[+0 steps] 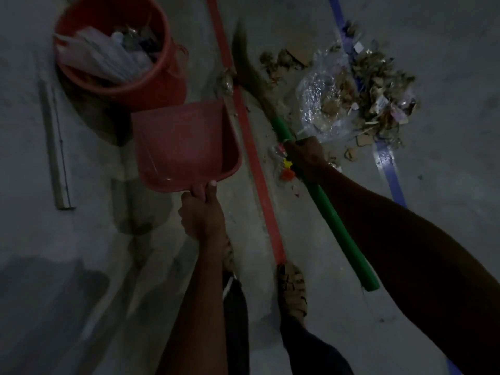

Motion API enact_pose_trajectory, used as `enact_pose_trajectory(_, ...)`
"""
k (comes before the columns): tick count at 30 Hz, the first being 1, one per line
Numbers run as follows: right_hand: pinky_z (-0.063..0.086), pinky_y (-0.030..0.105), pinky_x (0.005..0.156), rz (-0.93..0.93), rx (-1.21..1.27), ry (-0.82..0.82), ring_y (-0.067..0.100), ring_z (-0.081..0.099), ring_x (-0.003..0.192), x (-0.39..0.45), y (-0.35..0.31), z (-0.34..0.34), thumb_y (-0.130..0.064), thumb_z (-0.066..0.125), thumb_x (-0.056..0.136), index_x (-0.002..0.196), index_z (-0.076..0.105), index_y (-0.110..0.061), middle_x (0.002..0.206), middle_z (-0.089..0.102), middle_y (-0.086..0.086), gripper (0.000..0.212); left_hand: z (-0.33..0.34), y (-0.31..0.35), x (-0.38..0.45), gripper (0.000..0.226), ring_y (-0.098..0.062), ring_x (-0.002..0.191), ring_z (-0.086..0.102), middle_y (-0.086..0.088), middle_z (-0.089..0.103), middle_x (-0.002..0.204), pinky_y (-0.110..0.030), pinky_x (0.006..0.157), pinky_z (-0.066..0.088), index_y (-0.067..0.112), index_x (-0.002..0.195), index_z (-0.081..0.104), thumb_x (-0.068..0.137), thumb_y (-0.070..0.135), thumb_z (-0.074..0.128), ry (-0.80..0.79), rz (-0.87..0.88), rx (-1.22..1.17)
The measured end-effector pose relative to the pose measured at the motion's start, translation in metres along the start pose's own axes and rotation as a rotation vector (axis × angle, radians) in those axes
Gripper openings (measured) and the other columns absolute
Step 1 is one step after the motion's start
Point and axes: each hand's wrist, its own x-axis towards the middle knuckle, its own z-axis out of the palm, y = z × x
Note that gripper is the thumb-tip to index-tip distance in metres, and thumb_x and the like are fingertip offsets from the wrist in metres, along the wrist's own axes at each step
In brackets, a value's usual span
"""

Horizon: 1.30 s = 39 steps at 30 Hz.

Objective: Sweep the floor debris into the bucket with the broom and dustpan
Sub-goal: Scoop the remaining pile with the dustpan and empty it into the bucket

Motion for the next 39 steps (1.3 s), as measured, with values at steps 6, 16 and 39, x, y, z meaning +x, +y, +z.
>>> enact_pose_trajectory(6,0.046,0.022,0.038,0.051,-0.077,-0.118,0.017,0.060,0.047,0.078,-0.048,0.069,-0.036,0.062,0.100,0.098,0.067,0.005,0.077,0.069,0.012,0.042,0.021,0.023,0.077,0.053,-0.036,0.096,0.064,-0.019,0.069,0.106,-0.031,0.069,0.039,0.001,0.107,0.063,0.088,0.051,0.066,-0.018,0.067,0.021)
enact_pose_trajectory(16,0.054,0.039,0.056,0.286,-0.020,-0.060,0.029,0.063,0.060,0.156,-0.048,0.127,-0.033,0.069,0.095,0.120,0.053,0.016,0.093,0.071,0.024,0.057,0.049,0.051,0.145,0.053,-0.036,0.101,0.062,-0.017,0.067,0.109,-0.033,0.070,0.035,0.005,0.108,0.061,0.088,0.054,0.064,-0.112,0.070,0.179)
enact_pose_trajectory(39,0.051,0.028,0.041,0.554,0.450,0.562,0.023,0.065,0.054,0.082,0.081,-0.098,-0.038,0.066,0.095,0.108,0.060,0.002,0.090,0.069,0.014,0.042,0.075,0.045,0.031,0.055,-0.036,0.097,0.063,-0.020,0.067,0.107,-0.034,0.071,0.039,0.000,0.108,0.061,0.088,0.052,0.067,-0.283,0.209,0.183)
